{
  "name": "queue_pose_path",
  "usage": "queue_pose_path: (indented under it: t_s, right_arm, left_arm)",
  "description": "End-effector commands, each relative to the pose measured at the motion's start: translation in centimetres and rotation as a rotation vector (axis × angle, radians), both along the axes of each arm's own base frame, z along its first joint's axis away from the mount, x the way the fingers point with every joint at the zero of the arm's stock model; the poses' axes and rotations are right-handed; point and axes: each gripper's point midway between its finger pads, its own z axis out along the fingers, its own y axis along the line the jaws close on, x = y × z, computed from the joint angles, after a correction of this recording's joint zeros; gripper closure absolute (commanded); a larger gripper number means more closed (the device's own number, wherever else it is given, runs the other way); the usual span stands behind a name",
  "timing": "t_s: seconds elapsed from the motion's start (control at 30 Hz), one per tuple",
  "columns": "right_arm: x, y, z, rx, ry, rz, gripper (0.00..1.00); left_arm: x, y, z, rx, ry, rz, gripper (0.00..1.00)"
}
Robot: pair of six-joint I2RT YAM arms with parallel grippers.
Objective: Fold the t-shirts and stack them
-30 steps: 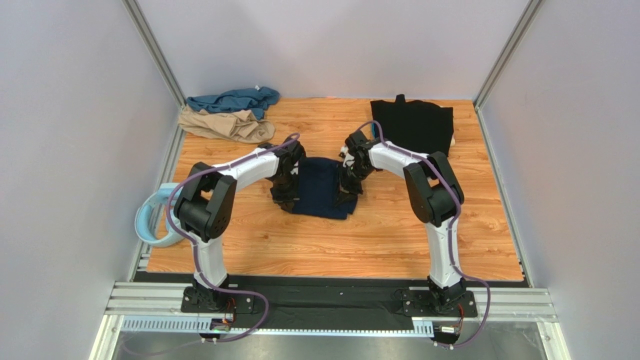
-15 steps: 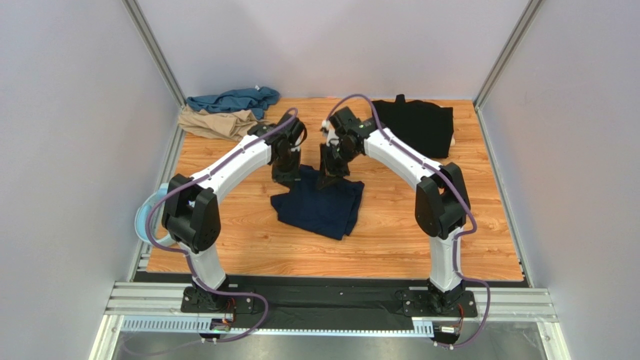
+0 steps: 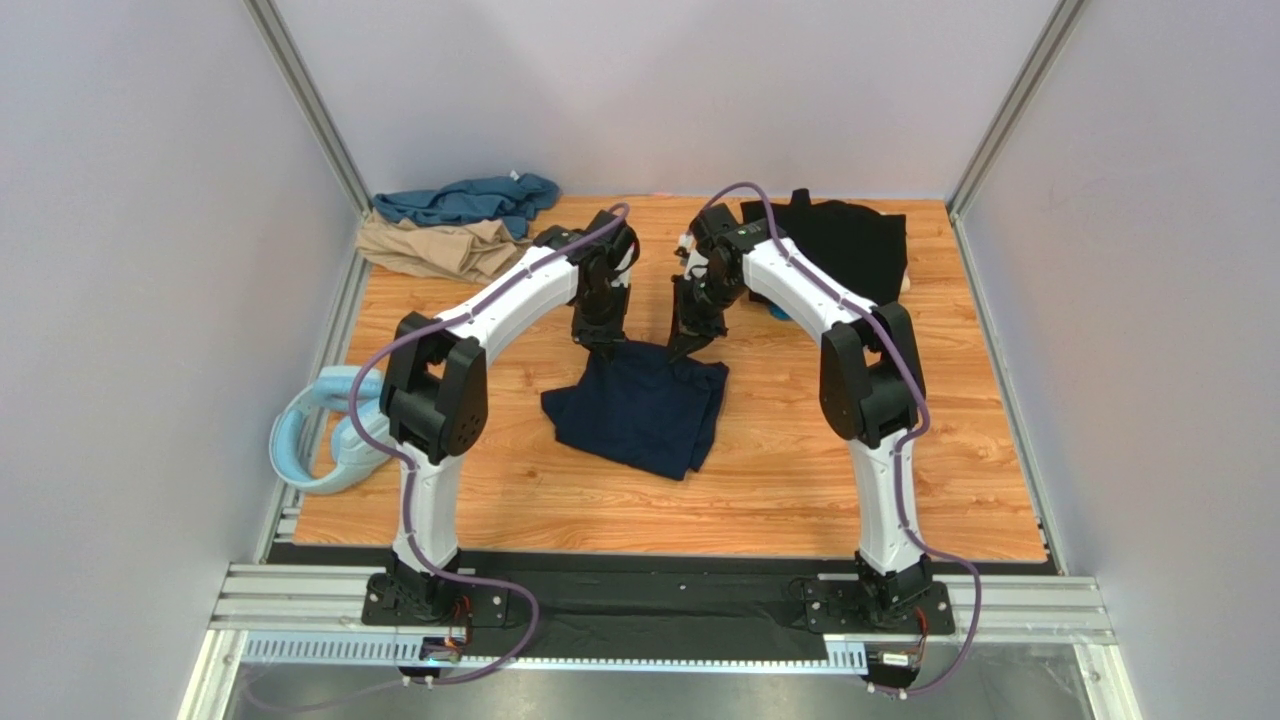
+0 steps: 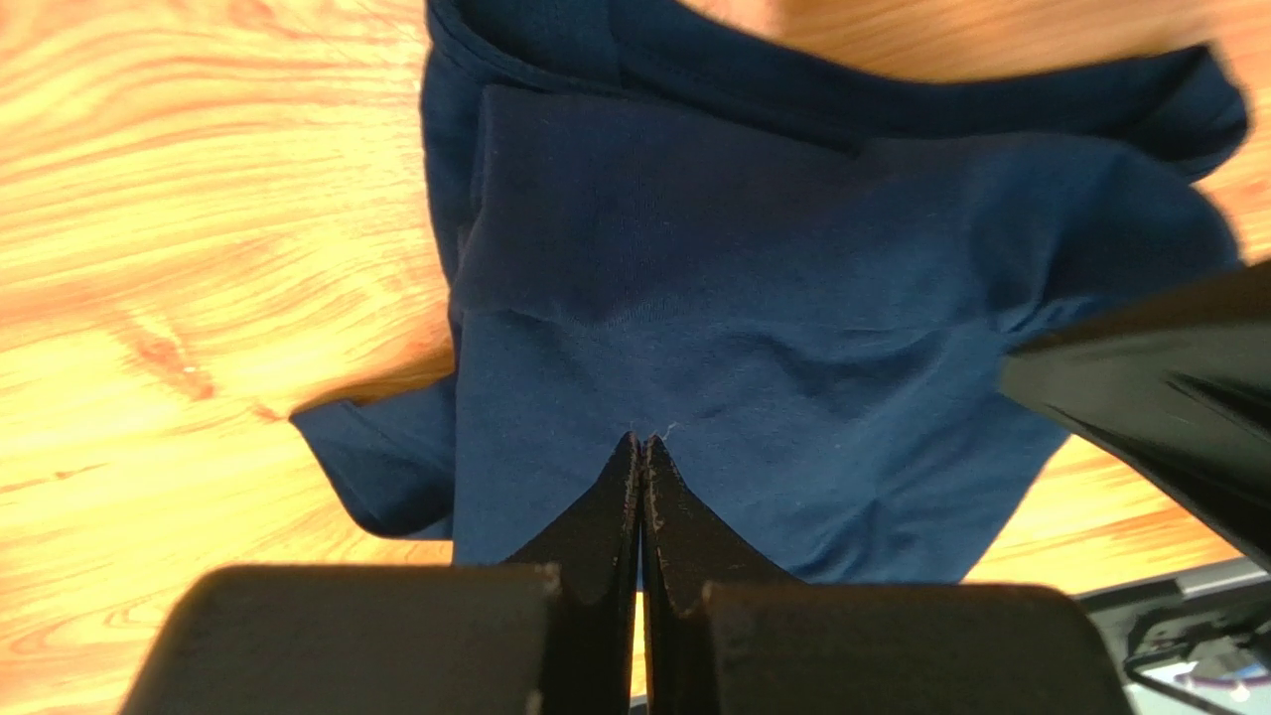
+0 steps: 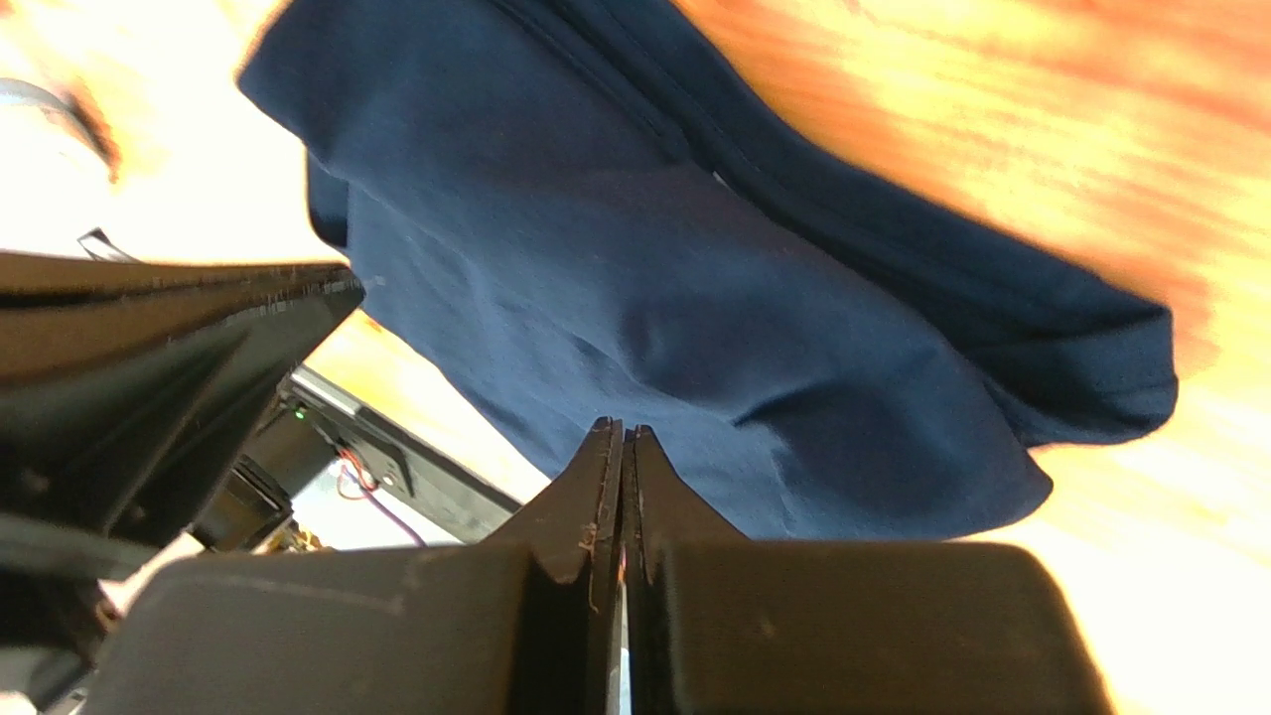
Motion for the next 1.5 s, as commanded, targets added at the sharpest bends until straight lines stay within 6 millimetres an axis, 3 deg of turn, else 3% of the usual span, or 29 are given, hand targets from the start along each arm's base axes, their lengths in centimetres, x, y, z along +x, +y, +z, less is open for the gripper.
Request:
queue_pose_path:
  t_s: [0.0,0.13,0.2,0.33,0.47,0.7,1.03,1.17,1.23,1.27,1.3,1.33,1.37,1.47]
  right_arm:
    - [-1.4,-0.3,0.5,-0.012,-0.013,0.031,1.0]
    - [-2.6,-1.4,-2.4,-0.058,0.039,0.037,1.0]
    - [-2.3,-1.9,-3.5,-0.087,0.044,0.033,1.0]
    - [-0.9,-3.4,-5.5,-0.154,0.03,0.015,1.0]
    - [1.2,-5.7,-6.1,-0.182,0.015,-0.048,1.0]
    - [2.8,-7.4,-6.3,-0.188,0.002,-0.128,1.0]
    - [1.5,-7.1,-8.5,-0.179,0.101,-0.124,1.0]
    - [1.3,-7.7,-8.2,-0.201,0.08,-0.115,1.0]
    - [1.3,-7.7,-7.4,-0.196,0.059,-0.108,1.0]
    - [1.2,-7.8,-7.0,-0.188,0.056,-0.107,0.95]
    - [1.4,-7.5,-5.7,-0.167,0.032,-0.108,0.91]
    - [1.5,-7.5,-5.2,-0.16,0.02,-0.111,0.86]
    - [1.6,-7.5,-4.4,-0.153,0.0,-0.116,0.82]
    - [2.3,-6.8,-0.9,-0.093,-0.072,-0.135,0.81]
  left_arm:
    - [0.7,-0.9,1.4,-0.042,-0.039,-0.04,1.0]
    - [1.7,-1.6,-0.9,-0.034,-0.021,-0.063,1.0]
    - [2.7,-2.0,-1.3,-0.035,-0.035,-0.066,1.0]
    - [4.0,-2.2,-4.1,-0.011,0.002,-0.059,1.0]
    - [4.3,-1.6,-5.3,-0.01,0.043,-0.026,1.0]
    - [3.0,-0.6,-6.8,0.005,0.084,-0.019,1.0]
    - [2.6,1.3,-7.6,0.036,0.101,0.009,1.0]
    - [2.6,2.9,-7.1,0.073,0.087,0.024,1.0]
    - [2.9,4.0,-6.1,0.078,0.053,0.057,0.87]
    - [3.0,4.4,-5.5,0.071,0.033,0.066,0.85]
    - [3.0,5.0,-4.4,0.057,0.006,0.087,0.84]
    - [3.5,5.1,-3.7,0.033,-0.03,0.098,0.74]
    - [3.7,5.2,-3.1,0.015,-0.048,0.108,0.72]
    - [3.2,6.1,-2.0,-0.043,-0.066,0.145,0.69]
